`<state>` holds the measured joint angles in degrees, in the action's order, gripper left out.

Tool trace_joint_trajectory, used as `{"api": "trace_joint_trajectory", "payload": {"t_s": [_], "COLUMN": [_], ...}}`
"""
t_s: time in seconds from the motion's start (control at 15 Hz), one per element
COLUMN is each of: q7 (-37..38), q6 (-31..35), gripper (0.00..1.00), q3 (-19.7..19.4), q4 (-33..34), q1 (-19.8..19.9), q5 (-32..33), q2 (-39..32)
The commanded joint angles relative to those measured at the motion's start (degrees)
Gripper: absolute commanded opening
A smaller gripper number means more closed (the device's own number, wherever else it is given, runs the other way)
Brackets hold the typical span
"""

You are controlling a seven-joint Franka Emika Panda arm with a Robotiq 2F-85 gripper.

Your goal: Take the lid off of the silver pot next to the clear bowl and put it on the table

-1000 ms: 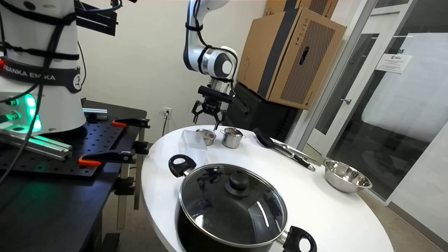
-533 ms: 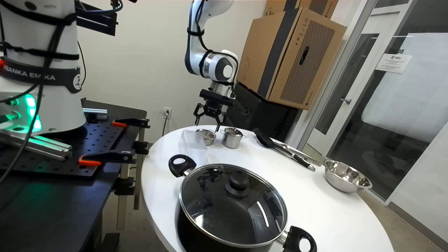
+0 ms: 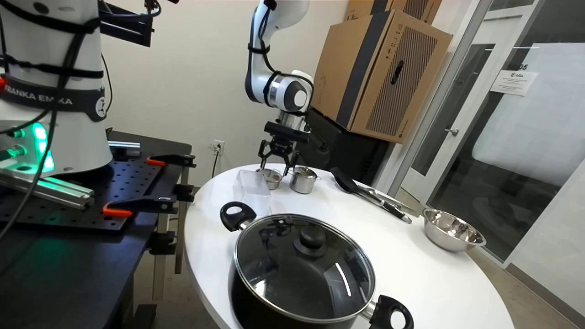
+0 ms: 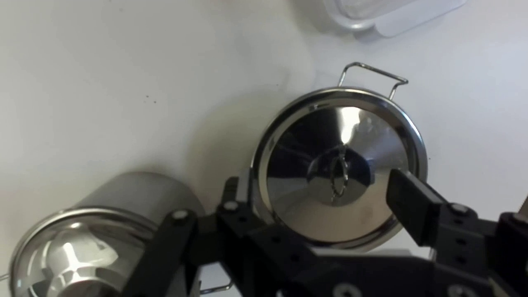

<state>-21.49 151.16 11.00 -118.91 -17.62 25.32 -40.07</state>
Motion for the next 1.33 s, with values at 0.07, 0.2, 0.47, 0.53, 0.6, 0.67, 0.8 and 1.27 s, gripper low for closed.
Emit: {"api": "trace_joint_trajectory", "payload": {"t_s": [0.07, 0.2, 0.47, 0.53, 0.6, 0.67, 0.8, 1.27], "q7": [1.25, 1.26, 1.36, 1.62, 1.82, 1.94, 2.35, 4.46], "q6": [0.97, 1.18, 1.46, 1.67, 1.9, 2.05, 2.45, 3.81], "gripper": [0.76, 0.63, 0.4, 0.34, 0.19, 0.11, 0.0, 0.0], "q3": [-0.86, -0.67, -0.45, -0.5, -0.54, -0.5, -0.53, -0.89], "q4": [1.73, 1.5, 0.64, 0.36, 0.01, -0.29, -0.86, -1.7], "q1": [-1.2, -1.34, -1.93, -2.18, -2.41, -2.58, -2.9, -3.33], "q5": [0.9, 0.9, 1.01, 1.06, 1.12, 1.11, 1.07, 0.91], "q2": [-1.41, -1.19, -0.42, -0.18, 0.12, 0.45, 0.92, 1.72]}}
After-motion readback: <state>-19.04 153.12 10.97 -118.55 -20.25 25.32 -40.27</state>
